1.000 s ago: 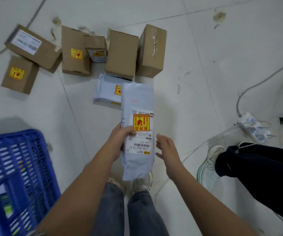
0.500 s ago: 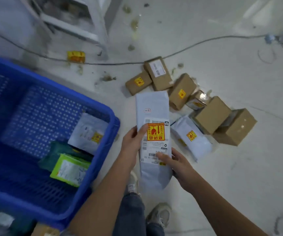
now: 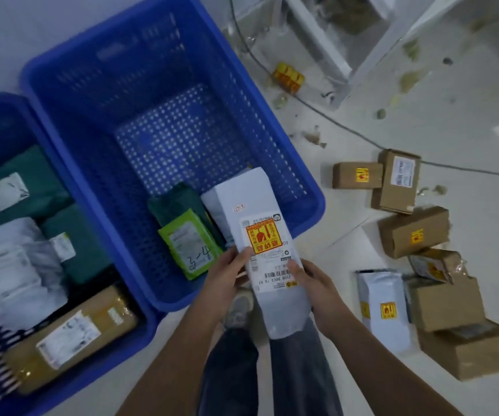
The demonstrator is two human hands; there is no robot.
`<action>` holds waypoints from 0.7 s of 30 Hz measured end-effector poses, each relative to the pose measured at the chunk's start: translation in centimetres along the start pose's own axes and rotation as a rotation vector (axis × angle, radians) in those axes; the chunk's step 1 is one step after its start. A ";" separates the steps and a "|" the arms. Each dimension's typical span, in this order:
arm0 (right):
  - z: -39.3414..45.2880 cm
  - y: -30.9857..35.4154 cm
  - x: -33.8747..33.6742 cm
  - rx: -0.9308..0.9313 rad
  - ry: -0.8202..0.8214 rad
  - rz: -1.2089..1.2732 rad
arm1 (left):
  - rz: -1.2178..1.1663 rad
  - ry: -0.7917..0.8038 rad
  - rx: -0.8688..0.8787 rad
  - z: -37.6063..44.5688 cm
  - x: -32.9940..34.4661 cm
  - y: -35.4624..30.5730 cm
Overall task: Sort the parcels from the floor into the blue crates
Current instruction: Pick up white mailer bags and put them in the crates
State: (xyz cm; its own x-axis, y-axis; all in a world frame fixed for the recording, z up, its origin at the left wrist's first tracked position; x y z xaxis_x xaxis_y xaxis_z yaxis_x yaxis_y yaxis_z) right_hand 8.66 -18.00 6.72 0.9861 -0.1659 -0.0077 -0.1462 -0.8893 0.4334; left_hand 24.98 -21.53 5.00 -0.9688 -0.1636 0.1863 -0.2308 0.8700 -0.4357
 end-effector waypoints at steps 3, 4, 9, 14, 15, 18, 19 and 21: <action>0.5 -0.3 1.5 0.050 0.033 -0.046 | 0.055 -0.066 0.014 -0.3 -1.5 0.3; 0.4 -0.2 1.8 0.058 0.051 -0.078 | 0.050 -0.108 -0.001 -0.4 -1.9 0.4; 0.4 2.3 2.7 0.024 0.115 -0.326 | -0.061 -0.212 -0.035 -0.4 -2.5 -0.3; 2.9 7.3 4.4 -0.093 0.141 -0.541 | -0.100 -0.289 0.065 1.5 -2.6 -3.4; 3.6 8.4 5.2 -0.138 0.143 -0.578 | -0.119 -0.310 0.096 2.0 -2.7 -4.2; 6.2 11.6 7.3 -0.261 0.124 -0.675 | -0.179 -0.360 0.156 4.0 -2.9 -6.8; 7.4 12.4 7.8 -0.292 0.104 -0.707 | -0.198 -0.350 0.135 5.1 -2.8 -7.5; 10.1 13.6 8.4 -0.351 0.045 -0.789 | -0.211 -0.294 0.024 7.4 -2.1 -8.3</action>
State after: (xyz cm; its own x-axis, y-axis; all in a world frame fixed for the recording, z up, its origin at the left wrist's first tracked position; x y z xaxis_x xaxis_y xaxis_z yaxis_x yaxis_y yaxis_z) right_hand 14.12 -35.77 3.47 0.7924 0.4680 -0.3912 0.6079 -0.5535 0.5693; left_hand 28.28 -31.88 1.73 -0.8836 -0.4681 0.0144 -0.4267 0.7921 -0.4364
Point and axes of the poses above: each hand's wrist, its own z-axis towards the middle knuckle, its own x-axis out of the palm, y = z × x, the point moved 7 cm from there along z, towards the middle knuckle, and after that the axes turned 4 degrees about -z, right-handed, at the moved point
